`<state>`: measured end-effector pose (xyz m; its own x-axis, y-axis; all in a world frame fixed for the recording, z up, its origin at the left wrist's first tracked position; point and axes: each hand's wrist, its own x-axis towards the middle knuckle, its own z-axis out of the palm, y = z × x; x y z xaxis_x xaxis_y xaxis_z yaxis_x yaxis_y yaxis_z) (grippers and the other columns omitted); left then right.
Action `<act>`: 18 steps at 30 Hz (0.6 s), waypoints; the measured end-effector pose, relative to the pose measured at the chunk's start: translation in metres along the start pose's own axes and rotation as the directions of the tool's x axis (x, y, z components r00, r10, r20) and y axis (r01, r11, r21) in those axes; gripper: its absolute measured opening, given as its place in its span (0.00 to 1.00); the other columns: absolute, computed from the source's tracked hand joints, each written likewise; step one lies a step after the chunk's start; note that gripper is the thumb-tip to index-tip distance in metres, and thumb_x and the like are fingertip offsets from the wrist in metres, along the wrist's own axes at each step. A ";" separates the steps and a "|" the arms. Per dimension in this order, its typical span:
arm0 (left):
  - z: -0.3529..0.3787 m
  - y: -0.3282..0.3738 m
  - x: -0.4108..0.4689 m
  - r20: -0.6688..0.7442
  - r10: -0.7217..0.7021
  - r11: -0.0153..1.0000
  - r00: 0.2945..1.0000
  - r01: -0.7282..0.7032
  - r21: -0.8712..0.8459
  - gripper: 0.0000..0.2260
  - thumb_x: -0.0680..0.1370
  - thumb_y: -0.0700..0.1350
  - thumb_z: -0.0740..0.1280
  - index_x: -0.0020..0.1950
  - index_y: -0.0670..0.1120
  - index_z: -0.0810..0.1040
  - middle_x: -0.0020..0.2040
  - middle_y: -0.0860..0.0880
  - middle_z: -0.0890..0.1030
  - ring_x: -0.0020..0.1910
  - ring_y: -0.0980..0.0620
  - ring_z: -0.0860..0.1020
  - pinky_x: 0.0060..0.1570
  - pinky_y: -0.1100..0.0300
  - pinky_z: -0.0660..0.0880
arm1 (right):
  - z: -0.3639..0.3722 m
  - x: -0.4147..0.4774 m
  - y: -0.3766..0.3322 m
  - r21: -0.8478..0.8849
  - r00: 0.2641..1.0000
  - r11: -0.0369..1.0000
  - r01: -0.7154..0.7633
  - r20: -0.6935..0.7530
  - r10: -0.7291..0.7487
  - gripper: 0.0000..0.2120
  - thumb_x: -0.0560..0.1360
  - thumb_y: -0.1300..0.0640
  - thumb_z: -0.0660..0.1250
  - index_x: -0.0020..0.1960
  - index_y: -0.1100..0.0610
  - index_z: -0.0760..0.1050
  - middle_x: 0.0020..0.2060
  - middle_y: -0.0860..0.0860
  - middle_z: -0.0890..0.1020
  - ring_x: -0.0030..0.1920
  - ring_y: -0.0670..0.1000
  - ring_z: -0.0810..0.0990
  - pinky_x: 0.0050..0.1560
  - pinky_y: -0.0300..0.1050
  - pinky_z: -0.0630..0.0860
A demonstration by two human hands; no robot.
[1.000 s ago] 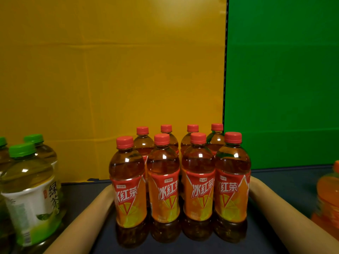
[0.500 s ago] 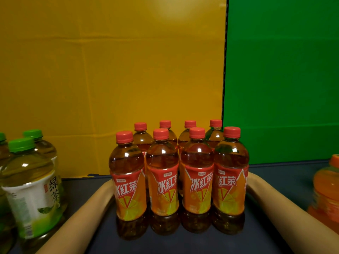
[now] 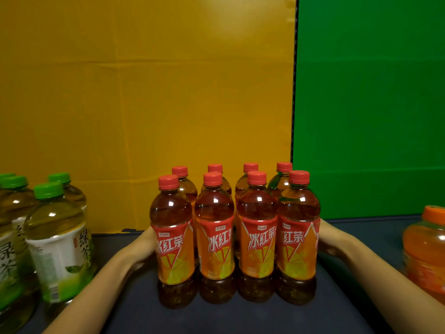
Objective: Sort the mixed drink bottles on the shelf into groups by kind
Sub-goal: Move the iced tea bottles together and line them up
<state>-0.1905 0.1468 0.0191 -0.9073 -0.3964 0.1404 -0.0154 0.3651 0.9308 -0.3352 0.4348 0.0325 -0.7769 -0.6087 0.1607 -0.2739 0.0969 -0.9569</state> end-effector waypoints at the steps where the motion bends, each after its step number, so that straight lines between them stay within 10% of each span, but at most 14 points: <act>1: 0.000 -0.002 0.000 0.018 0.024 1.000 1.000 -0.024 0.007 0.12 0.77 0.30 0.57 0.36 0.39 0.73 0.30 0.46 0.78 0.25 0.61 0.76 0.24 0.73 0.71 | 0.000 0.001 0.002 -0.006 1.000 1.000 0.006 0.022 -0.006 0.12 0.75 0.68 0.58 0.35 0.58 0.71 0.23 0.46 0.81 0.26 0.40 0.79 0.30 0.33 0.75; 4: -0.001 0.001 -0.002 0.067 0.088 0.996 0.994 -0.087 -0.016 0.10 0.76 0.33 0.60 0.40 0.45 0.73 0.38 0.49 0.78 0.37 0.57 0.77 0.36 0.66 0.74 | -0.005 -0.002 0.005 0.046 0.997 0.998 0.045 0.064 -0.048 0.04 0.72 0.57 0.68 0.43 0.55 0.73 0.36 0.49 0.82 0.36 0.42 0.82 0.39 0.38 0.77; 9: -0.005 -0.005 -0.006 0.053 0.084 0.996 0.995 -0.082 -0.031 0.08 0.75 0.35 0.63 0.47 0.48 0.75 0.40 0.53 0.82 0.41 0.58 0.81 0.37 0.68 0.76 | -0.009 0.000 0.014 -0.005 0.996 0.998 0.061 0.070 -0.061 0.42 0.43 0.36 0.78 0.52 0.55 0.74 0.48 0.54 0.82 0.50 0.52 0.81 0.49 0.45 0.77; 18: -0.025 -0.002 -0.031 -0.029 0.012 0.996 1.000 -0.014 -0.089 0.13 0.75 0.34 0.64 0.55 0.49 0.74 0.54 0.48 0.80 0.52 0.54 0.78 0.43 0.66 0.76 | -0.034 -0.019 0.005 0.072 0.950 0.982 0.177 -0.274 -0.151 0.18 0.72 0.60 0.66 0.61 0.56 0.71 0.61 0.55 0.76 0.60 0.51 0.73 0.63 0.47 0.68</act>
<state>-0.1516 0.1378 0.0209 -0.8950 -0.4162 0.1608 0.0347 0.2945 0.9550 -0.3407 0.4739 0.0330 -0.8519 -0.3767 0.3639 -0.3657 -0.0695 -0.9281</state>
